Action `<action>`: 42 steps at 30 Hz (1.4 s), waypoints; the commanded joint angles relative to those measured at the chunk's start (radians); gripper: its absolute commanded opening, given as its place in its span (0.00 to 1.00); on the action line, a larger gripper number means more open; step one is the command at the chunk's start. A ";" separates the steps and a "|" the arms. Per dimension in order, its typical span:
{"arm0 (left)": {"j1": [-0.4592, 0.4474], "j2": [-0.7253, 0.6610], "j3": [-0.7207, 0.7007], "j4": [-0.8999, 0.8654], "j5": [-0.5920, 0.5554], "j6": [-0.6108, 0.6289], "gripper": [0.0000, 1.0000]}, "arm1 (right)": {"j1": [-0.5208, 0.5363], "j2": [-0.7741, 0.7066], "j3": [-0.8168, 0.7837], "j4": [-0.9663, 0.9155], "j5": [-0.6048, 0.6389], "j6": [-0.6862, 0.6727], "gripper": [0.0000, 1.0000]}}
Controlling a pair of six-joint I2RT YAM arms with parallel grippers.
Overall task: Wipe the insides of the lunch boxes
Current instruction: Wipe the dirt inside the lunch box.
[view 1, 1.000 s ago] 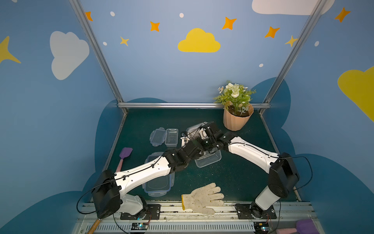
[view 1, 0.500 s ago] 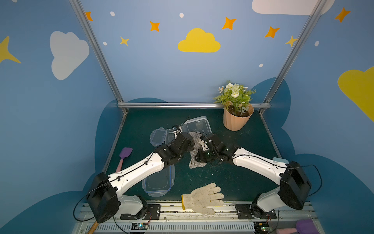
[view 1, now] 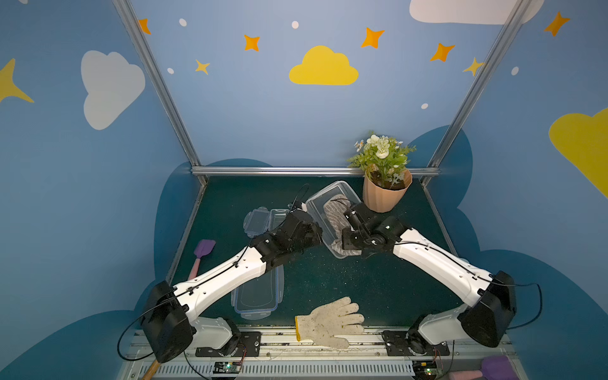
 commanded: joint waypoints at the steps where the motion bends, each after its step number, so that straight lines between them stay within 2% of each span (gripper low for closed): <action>1: 0.000 0.012 -0.051 -0.112 0.157 -0.021 0.04 | -0.049 0.006 0.072 0.069 0.175 -0.020 0.00; 9: -0.029 0.124 -0.048 -0.061 0.319 -0.031 0.04 | -0.049 0.054 0.113 0.336 0.035 -0.057 0.00; 13: -0.023 0.162 -0.037 -0.024 0.353 -0.049 0.04 | -0.049 0.076 0.107 0.445 -0.111 -0.047 0.00; 17: 0.027 0.181 -0.012 0.004 0.360 -0.063 0.04 | -0.021 0.098 0.090 0.403 -0.223 -0.033 0.00; 22: 0.125 0.172 0.032 0.021 0.347 -0.067 0.04 | 0.040 0.076 -0.054 0.322 -0.229 0.014 0.00; 26: 0.175 0.172 0.068 -0.006 0.350 -0.050 0.04 | 0.067 0.049 -0.184 0.276 -0.200 0.072 0.00; 29: 0.185 0.166 0.077 -0.057 0.352 -0.026 0.04 | 0.071 0.040 -0.209 0.171 -0.128 0.086 0.00; 34: 0.186 0.127 0.011 -0.148 0.337 0.005 0.04 | 0.063 0.015 -0.130 -0.026 0.127 0.058 0.00; 37: 0.184 0.094 -0.065 -0.167 0.335 -0.006 0.04 | 0.056 0.005 -0.057 -0.061 0.261 0.019 0.00; 39: 0.180 0.075 -0.107 -0.177 0.335 -0.012 0.04 | 0.045 0.002 -0.021 -0.037 0.292 -0.018 0.00; 42: 0.171 0.056 -0.144 -0.200 0.322 -0.011 0.04 | 0.028 -0.009 0.020 0.046 0.246 -0.092 0.00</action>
